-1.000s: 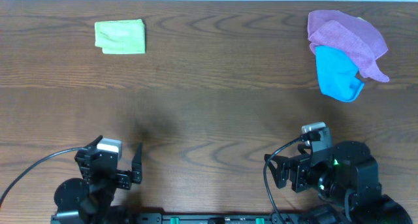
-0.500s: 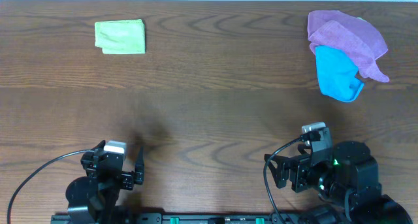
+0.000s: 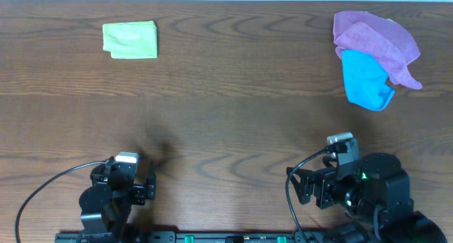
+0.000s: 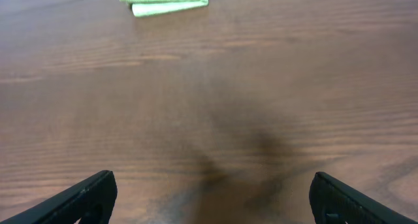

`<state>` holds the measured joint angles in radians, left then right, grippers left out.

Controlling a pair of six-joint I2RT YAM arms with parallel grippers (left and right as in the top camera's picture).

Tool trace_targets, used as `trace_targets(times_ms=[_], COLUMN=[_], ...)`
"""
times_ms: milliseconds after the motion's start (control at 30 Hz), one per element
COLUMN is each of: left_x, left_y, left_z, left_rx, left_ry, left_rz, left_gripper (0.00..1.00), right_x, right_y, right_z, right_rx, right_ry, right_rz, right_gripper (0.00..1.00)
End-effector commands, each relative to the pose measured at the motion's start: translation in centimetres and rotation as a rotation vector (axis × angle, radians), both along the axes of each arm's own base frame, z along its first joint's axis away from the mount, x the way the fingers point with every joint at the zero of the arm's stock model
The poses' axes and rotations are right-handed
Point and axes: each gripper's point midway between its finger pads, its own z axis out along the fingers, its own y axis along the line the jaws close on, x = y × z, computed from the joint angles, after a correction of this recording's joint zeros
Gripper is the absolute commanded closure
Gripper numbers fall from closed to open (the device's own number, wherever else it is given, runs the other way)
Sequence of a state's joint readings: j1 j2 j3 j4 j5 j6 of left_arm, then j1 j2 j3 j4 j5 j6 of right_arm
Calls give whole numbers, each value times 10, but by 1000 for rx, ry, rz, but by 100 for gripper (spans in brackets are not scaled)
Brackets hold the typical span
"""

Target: Fold the cloth

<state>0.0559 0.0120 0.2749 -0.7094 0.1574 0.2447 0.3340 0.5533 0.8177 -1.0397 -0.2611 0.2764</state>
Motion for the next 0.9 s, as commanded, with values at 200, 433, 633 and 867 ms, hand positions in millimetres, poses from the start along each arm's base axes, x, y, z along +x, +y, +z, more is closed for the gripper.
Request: trace_targets(times_ms=[200,433,633,867], left_x=[-1,-3,-3,-3], left_y=[1,5,5,6], left_z=[-32,-47,-48,-48], left_rx=[21,33,33,33], left_ry=[67,104,107,107], left_rz=[-7,15,15,16], left_gripper=[5,5,5,5], right_x=[0,0,0,0], right_y=[-2,-2,-2,-2], right_z=[0,0,0,0], right_rx=[-9,-9,-9,-9], right_ry=[-12,-12,-12,-12], right_rz=[0,0,0,0], right_gripper=[1,1,1,1])
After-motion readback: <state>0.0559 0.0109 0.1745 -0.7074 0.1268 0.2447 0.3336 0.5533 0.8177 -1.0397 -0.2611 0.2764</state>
